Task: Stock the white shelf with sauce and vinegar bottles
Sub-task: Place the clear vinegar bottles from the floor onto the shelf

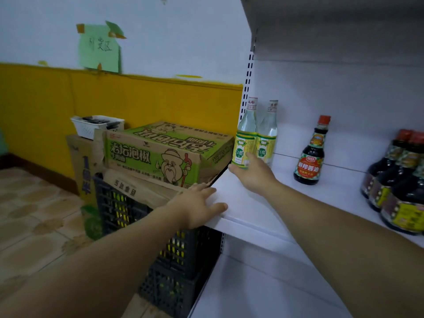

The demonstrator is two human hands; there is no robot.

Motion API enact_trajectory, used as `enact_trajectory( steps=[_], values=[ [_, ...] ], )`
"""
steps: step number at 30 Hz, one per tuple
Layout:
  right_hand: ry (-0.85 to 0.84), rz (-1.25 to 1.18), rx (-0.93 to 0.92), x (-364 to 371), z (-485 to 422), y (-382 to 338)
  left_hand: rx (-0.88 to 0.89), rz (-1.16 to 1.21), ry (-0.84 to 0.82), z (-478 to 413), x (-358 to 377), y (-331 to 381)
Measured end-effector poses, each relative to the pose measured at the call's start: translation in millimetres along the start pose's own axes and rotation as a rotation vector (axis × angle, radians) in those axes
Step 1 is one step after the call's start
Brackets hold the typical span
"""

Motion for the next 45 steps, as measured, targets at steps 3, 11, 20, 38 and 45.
enact_trajectory(
  steps=[3,11,20,38,45],
  values=[
    [-0.120,0.035,-0.042,7,40,-39,-0.097,0.023,0.002,54,-12,-31],
    [-0.461,-0.014,-0.184,114,159,-133,-0.453,0.149,-0.064,233,17,-134],
    [-0.794,0.093,-0.152,278,268,-116,-0.717,0.296,-0.155,340,128,-205],
    [-1.052,0.312,-0.204,510,251,17,-0.845,0.619,-0.286,235,349,-336],
    [-1.032,0.360,-0.354,565,253,44,-0.829,0.707,-0.292,203,402,-362]
  ],
)
Point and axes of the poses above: each hand's wrist, its own z-axis away from the middle knuckle, its own x-axis out of the palm, y = z × x, the point moved 5 cm from there along -z, towards the middle knuckle, and after that the axes turned 4 degrees about -z, right-handed, at the moved point
